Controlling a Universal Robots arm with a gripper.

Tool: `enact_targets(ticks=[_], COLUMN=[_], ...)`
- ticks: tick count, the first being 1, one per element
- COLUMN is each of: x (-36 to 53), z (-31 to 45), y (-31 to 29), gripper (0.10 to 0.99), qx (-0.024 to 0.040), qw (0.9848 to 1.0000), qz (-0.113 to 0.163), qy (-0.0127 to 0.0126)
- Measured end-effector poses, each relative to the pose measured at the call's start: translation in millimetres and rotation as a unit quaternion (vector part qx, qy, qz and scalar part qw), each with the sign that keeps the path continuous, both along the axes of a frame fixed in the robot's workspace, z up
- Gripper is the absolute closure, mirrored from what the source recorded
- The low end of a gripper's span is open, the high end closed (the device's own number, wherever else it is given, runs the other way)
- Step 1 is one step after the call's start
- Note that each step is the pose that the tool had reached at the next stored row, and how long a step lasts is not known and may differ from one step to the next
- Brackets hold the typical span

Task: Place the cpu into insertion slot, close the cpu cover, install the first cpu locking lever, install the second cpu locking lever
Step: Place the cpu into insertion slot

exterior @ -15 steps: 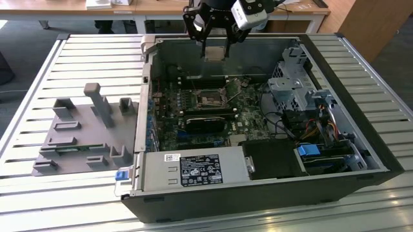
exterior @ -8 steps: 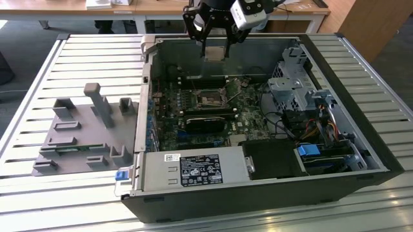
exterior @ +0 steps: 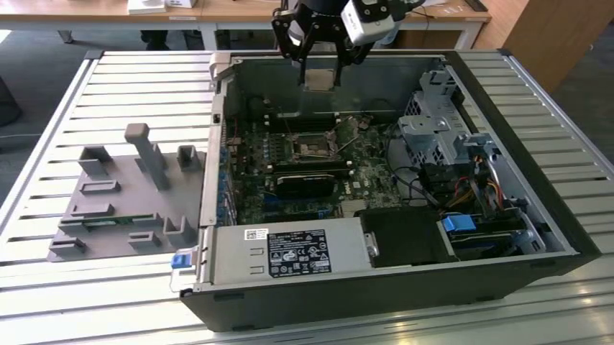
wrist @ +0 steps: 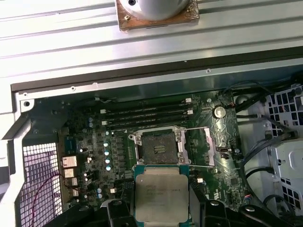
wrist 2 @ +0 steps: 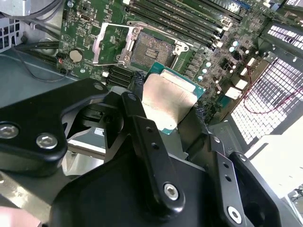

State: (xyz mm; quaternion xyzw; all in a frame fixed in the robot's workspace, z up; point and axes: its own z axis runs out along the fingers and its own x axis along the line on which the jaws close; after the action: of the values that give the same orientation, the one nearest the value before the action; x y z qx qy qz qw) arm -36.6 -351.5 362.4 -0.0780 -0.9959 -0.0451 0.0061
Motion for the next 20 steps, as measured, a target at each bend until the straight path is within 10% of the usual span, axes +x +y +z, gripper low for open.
enact_targets(ticks=[20], x=[0.0], z=[-0.5], y=[1.6], gripper=[0.545], qx=[-0.0017], qw=[0.9993], qz=[-0.038], qy=[0.0000])
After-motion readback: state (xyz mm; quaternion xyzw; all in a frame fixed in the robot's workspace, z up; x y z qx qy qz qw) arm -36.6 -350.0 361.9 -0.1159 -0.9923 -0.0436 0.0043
